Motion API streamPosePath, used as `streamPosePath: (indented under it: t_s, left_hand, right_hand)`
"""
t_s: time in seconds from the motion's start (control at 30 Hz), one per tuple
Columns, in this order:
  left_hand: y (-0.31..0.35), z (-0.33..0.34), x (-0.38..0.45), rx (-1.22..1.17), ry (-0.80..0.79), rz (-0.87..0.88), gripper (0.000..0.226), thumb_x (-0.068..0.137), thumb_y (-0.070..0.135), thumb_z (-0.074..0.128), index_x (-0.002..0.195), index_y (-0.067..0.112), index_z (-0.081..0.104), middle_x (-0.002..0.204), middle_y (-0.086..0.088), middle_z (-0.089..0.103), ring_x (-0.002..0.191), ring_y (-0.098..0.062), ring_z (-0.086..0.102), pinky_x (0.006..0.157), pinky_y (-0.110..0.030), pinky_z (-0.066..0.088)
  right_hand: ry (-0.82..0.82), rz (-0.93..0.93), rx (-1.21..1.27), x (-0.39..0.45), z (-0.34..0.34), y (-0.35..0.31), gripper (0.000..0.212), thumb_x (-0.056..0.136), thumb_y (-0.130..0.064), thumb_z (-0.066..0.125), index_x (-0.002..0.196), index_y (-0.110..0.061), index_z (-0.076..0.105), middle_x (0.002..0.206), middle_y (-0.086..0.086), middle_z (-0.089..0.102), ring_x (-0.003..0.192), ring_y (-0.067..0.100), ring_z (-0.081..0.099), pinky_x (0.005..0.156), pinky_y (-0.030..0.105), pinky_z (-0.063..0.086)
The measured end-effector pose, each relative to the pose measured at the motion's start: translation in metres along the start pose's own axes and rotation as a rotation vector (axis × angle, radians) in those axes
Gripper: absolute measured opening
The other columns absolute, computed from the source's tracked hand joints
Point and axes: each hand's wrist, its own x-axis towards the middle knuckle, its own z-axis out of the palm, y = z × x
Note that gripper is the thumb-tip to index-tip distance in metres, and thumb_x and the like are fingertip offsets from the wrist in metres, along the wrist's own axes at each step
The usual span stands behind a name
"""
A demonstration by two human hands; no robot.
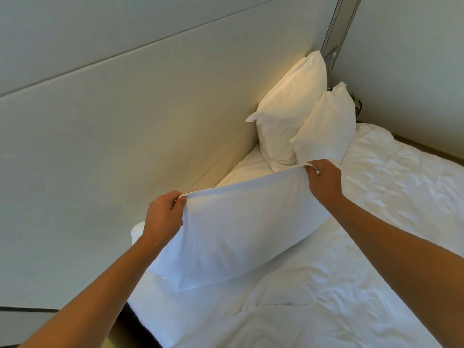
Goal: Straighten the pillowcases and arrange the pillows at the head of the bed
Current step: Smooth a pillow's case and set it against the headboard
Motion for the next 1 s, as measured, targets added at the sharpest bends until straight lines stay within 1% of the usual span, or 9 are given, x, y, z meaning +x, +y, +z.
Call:
streamPosePath:
  t_s: [0.13,0.27,0.37,0.47,0.63,0.7,0.83,0.93,1.0]
  left_hand:
    - [0.02,0.002,-0.002,-0.033,0.045,0.005,0.03,0.103,0.015,0.05,0.082,0.009,0.071,0.065,-0.007,0.058,0.071,-0.034,0.069,0.06,-0.037,0.064]
    - [0.022,0.003,0.008,-0.07,0.108,-0.031,0.031,0.103,0.016,0.049,0.08,0.007,0.068,0.061,-0.005,0.05,0.069,-0.036,0.07,0.048,-0.016,0.053]
    - [0.012,0.017,0.01,-0.05,0.094,-0.083,0.034,0.104,0.019,0.051,0.075,0.009,0.065,0.049,0.006,0.044,0.058,-0.025,0.072,0.056,-0.034,0.059]
    - [0.001,0.037,0.012,-0.054,0.036,-0.101,0.032,0.105,0.019,0.052,0.079,0.01,0.068,0.047,0.007,0.044,0.052,-0.017,0.066,0.068,-0.045,0.064]
    - [-0.002,0.051,0.043,-0.109,0.048,-0.081,0.029,0.105,0.019,0.051,0.084,0.012,0.069,0.047,0.011,0.045,0.054,-0.015,0.049,0.067,-0.036,0.066]
    - [-0.003,0.047,0.058,-0.117,0.086,-0.084,0.029,0.105,0.019,0.05,0.084,0.011,0.069,0.05,0.009,0.043,0.057,-0.019,0.053,0.067,-0.035,0.066]
    - [-0.009,0.027,0.088,-0.118,0.132,-0.091,0.03,0.105,0.019,0.05,0.086,0.006,0.07,0.062,-0.009,0.048,0.067,-0.036,0.064,0.064,-0.032,0.064]
    - [-0.017,0.013,0.104,-0.107,0.187,-0.104,0.031,0.104,0.021,0.05,0.085,0.012,0.072,0.065,-0.015,0.056,0.068,-0.035,0.07,0.057,-0.022,0.058]
    - [-0.024,0.008,0.109,-0.07,0.215,-0.118,0.032,0.104,0.023,0.049,0.082,0.016,0.07,0.065,-0.014,0.061,0.062,-0.026,0.073,0.056,-0.028,0.057]
  right_hand:
    - [0.011,-0.028,0.032,0.028,-0.017,-0.011,0.025,0.104,-0.023,0.06,0.115,-0.006,0.074,0.119,0.013,0.072,0.111,0.032,0.067,0.094,0.025,0.042]
    - [-0.033,-0.097,0.025,0.062,-0.021,-0.03,0.029,0.105,-0.026,0.057,0.12,-0.008,0.074,0.124,0.011,0.072,0.114,0.029,0.066,0.096,0.024,0.041]
    - [-0.109,-0.097,0.001,0.075,-0.007,-0.029,0.031,0.106,-0.027,0.056,0.122,-0.008,0.073,0.127,0.012,0.07,0.117,0.03,0.065,0.101,0.028,0.045]
    - [-0.184,-0.075,-0.076,0.076,0.016,-0.008,0.031,0.106,-0.025,0.056,0.121,-0.004,0.073,0.125,0.017,0.07,0.118,0.035,0.064,0.104,0.033,0.045]
    - [-0.136,0.031,0.011,0.089,0.048,0.004,0.029,0.105,-0.026,0.058,0.118,-0.006,0.075,0.121,0.015,0.072,0.115,0.034,0.066,0.1,0.03,0.045]
    - [-0.127,0.016,0.032,0.102,0.058,-0.008,0.029,0.105,-0.026,0.058,0.119,-0.007,0.075,0.123,0.014,0.072,0.116,0.033,0.066,0.099,0.027,0.043]
    - [-0.134,-0.047,0.055,0.132,0.079,-0.04,0.031,0.106,-0.032,0.056,0.121,-0.01,0.072,0.125,0.011,0.071,0.114,0.028,0.067,0.106,0.033,0.048]
    - [-0.13,-0.104,0.104,0.154,0.096,-0.064,0.028,0.105,-0.032,0.058,0.119,-0.012,0.072,0.123,0.008,0.072,0.112,0.025,0.067,0.102,0.028,0.047]
    - [-0.141,-0.134,0.108,0.163,0.111,-0.074,0.027,0.105,-0.03,0.058,0.117,-0.013,0.074,0.121,0.007,0.073,0.111,0.024,0.067,0.097,0.023,0.043]
